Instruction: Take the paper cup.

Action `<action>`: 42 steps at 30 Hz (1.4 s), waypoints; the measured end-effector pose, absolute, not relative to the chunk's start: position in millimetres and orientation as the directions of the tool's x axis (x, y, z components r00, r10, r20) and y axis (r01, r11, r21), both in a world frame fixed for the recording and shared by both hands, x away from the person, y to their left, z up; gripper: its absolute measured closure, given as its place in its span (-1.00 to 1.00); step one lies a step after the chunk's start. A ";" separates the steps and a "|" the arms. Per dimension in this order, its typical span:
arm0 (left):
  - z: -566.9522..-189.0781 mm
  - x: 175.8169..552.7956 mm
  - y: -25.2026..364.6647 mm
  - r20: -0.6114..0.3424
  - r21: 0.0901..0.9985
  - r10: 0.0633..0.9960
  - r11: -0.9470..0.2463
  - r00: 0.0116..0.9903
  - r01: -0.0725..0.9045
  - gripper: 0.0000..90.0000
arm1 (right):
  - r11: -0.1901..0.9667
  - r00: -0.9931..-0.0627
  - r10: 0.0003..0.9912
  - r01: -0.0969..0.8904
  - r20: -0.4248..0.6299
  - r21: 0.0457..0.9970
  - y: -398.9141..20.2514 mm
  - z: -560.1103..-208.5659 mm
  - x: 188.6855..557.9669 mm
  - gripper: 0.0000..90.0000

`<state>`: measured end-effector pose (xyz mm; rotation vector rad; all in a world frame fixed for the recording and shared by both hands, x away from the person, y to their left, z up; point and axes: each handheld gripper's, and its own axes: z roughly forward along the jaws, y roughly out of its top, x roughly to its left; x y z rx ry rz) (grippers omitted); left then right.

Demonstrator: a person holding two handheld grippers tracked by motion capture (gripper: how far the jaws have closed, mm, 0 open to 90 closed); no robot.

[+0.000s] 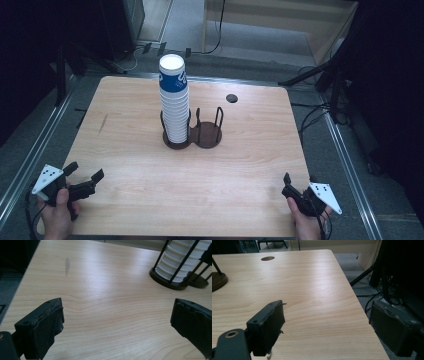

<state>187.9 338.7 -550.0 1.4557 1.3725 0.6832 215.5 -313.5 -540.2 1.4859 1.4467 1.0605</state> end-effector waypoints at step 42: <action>-550.9 191.6 336.4 -0.207 0.903 0.959 0.111 0.193 0.416 -1.00 | 0.051 -0.320 0.947 0.213 0.021 0.976 -153.5 -434.3 258.5 -0.69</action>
